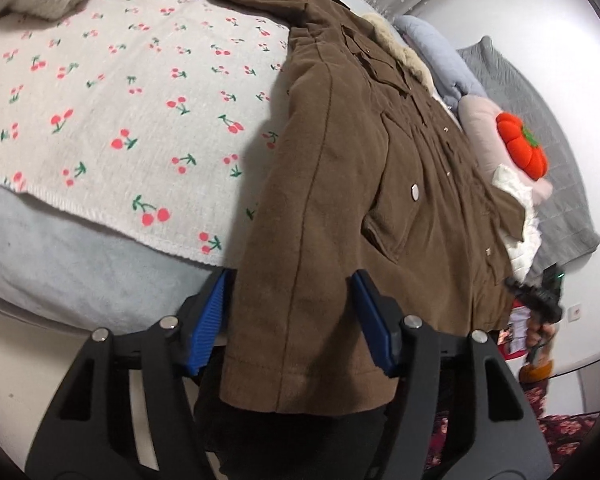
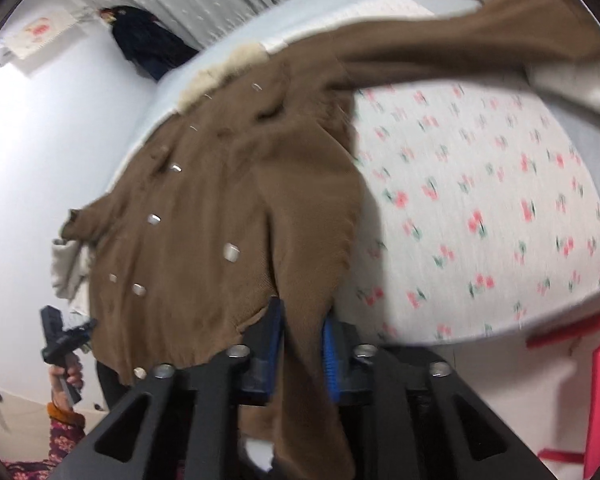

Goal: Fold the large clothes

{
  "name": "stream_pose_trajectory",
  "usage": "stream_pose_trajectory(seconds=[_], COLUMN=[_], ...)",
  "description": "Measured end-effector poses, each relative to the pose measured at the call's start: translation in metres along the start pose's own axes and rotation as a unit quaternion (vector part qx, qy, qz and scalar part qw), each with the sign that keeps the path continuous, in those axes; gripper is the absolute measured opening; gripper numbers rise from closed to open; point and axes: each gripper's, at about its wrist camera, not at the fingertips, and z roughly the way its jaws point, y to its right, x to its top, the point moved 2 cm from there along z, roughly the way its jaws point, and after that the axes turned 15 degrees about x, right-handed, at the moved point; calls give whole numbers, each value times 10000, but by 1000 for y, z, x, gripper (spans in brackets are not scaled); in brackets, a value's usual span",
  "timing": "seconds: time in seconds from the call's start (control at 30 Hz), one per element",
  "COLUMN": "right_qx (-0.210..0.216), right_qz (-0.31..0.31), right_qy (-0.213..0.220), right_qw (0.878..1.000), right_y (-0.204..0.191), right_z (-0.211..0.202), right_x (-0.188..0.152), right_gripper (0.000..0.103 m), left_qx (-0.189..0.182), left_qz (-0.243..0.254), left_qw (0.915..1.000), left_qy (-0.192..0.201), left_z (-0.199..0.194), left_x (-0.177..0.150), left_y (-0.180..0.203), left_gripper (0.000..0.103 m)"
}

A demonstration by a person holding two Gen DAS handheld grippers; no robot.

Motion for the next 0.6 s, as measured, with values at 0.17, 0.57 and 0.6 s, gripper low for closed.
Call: stream_pose_trajectory(seconds=[0.17,0.57,0.6], right_qx=[412,1616,1708], right_qz=[233,133,159], right_qy=[90,421,441], right_qw=[9988,9859,9842], right_y=[10,-34,-36], right_z=[1,-41,-46], right_x=[-12,-3,0], right_gripper=[48,7,7], left_qx=[-138,-189,-126], left_qz=[-178,-299,-317], left_qw=[9997,9942,9945], left_qy=[-43,1015,990], left_z=[0,-113,-117], left_x=[-4,-6,-6], left_y=[-3,55,59], left_gripper=[53,10,10])
